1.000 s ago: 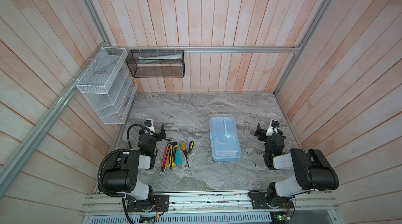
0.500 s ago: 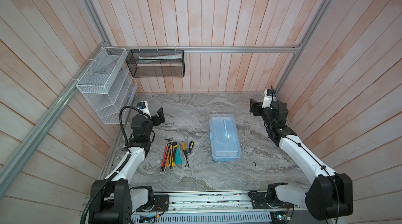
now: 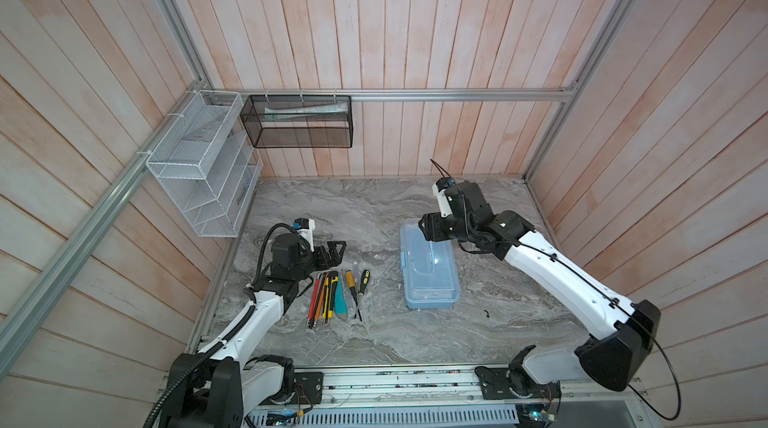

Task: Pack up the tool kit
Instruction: 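Reach the right gripper to the lid handle while the left approaches the box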

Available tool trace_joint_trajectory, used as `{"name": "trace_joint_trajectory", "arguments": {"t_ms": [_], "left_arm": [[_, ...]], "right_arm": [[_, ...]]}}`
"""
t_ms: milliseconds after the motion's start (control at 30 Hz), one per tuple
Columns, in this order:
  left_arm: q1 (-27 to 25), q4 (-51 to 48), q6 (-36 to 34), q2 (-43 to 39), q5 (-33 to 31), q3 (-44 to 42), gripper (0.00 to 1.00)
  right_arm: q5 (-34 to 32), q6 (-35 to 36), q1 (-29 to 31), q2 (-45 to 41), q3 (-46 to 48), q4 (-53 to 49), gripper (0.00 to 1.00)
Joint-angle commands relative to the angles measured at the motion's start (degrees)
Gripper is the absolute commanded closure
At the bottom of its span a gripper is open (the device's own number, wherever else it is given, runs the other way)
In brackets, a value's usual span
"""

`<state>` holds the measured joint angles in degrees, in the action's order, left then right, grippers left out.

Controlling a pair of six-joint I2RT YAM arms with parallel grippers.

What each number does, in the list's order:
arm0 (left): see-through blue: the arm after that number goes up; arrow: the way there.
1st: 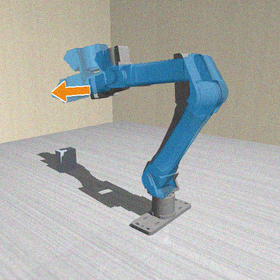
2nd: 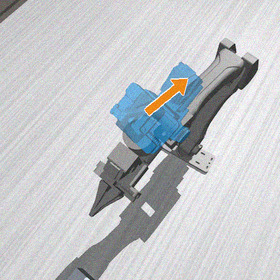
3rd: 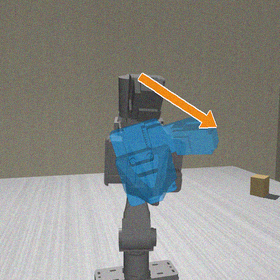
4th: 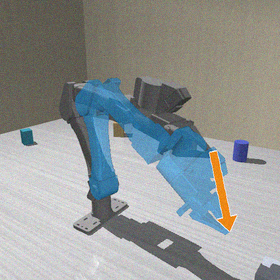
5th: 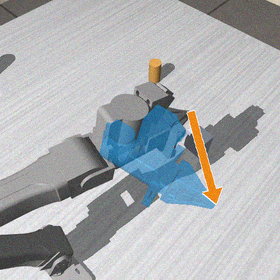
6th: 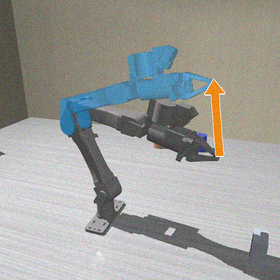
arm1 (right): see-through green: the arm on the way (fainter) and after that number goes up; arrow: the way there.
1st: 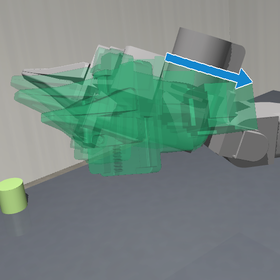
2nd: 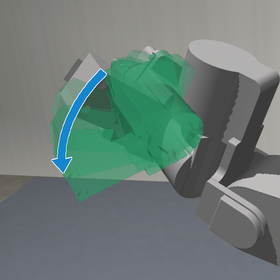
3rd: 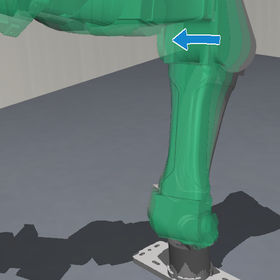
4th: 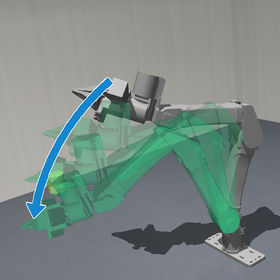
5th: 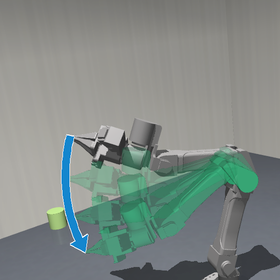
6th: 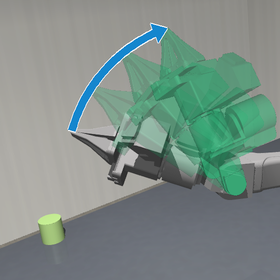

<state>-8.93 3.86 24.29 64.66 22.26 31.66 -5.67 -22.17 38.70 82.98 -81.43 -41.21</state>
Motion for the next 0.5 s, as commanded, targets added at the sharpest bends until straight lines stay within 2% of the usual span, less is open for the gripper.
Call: {"name": "trace_joint_trajectory", "arguments": {"t_ms": [0,333,400,467], "left_arm": [[-1.18,0.97,0.93,-0.86,1.88,-1.03,0.0],[-2.62,2.17,1.63,0.28,4.54,-1.58,0.0],[-3.08,2.79,1.83,0.23,4.73,-1.77,0.0],[-3.54,3.32,2.06,0.21,4.63,-1.96,0.0]], "right_arm": [[-3.73,-3.17,1.16,2.61,-1.37,-8.88,0.35],[-4.07,-4.2,2.0,8.68,-0.74,-10.33,0.57],[-3.74,-4.37,2.0,8.94,-0.22,-10.33,0.59],[-3.63,-4.75,2.0,9.0,0.09,-10.47,0.67]]}}
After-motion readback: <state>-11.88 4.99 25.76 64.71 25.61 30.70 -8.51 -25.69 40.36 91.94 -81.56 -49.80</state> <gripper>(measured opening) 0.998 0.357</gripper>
